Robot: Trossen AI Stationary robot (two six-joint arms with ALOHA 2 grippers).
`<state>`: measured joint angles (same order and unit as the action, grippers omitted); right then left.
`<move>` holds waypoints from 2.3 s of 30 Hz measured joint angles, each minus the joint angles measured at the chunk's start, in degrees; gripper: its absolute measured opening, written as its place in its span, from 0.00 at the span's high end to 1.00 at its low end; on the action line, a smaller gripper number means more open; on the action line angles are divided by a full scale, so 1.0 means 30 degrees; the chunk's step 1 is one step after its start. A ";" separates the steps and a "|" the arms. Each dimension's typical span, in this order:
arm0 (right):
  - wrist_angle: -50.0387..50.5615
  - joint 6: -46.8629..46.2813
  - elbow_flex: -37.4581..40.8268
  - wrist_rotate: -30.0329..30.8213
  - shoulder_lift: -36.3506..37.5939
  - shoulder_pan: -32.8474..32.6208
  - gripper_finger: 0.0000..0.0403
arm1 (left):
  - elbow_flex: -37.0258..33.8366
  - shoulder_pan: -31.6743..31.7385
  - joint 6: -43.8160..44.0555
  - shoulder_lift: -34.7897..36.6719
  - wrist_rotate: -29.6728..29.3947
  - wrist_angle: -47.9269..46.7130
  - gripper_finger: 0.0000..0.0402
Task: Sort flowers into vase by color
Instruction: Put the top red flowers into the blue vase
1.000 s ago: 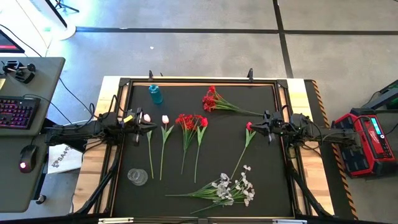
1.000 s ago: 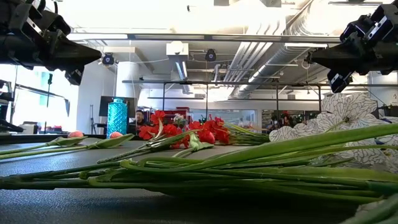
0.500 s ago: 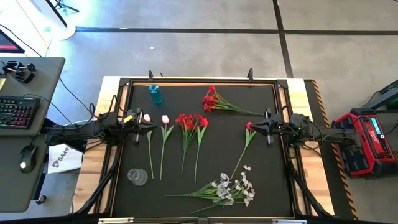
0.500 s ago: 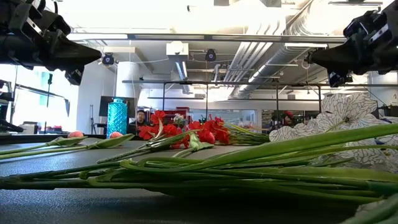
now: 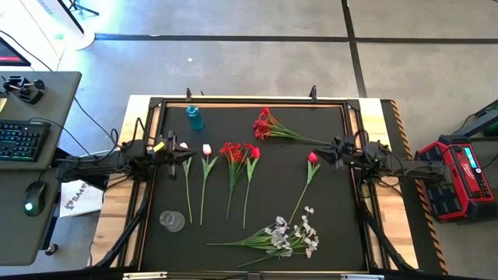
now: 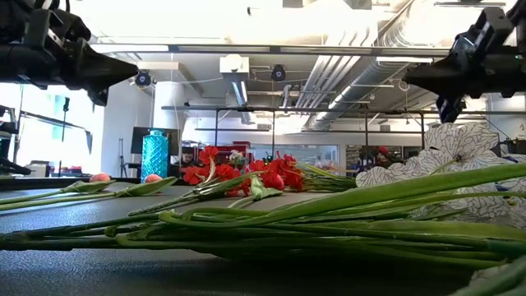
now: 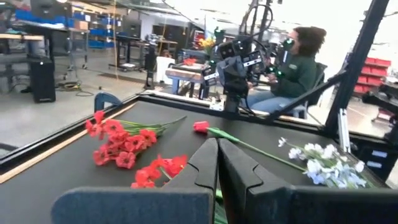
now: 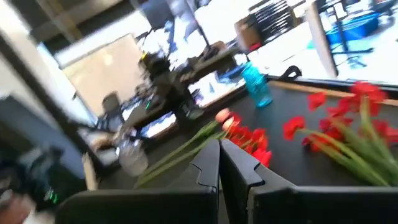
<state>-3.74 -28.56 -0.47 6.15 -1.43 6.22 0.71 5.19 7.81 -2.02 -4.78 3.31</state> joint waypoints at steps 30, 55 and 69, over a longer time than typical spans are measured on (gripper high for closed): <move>-0.0067 -0.0429 -0.0013 0.6730 -0.1352 0.0925 0.96 | 0.0000 0.0007 0.1654 -0.1699 -0.2844 -0.0112 1.00; 0.6703 0.1201 -1.1993 0.5676 -2.2814 0.3986 0.55 | 0.0000 0.0000 0.2376 -0.3424 -0.8935 0.1730 1.00; 0.8819 0.8143 -1.8168 -0.0290 -3.1717 0.7749 0.42 | 0.0000 0.0000 0.2741 -0.3428 -0.7013 0.0974 1.00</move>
<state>22.71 -4.13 -54.98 5.29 -96.58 29.47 0.71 5.19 16.04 -12.30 -25.82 6.23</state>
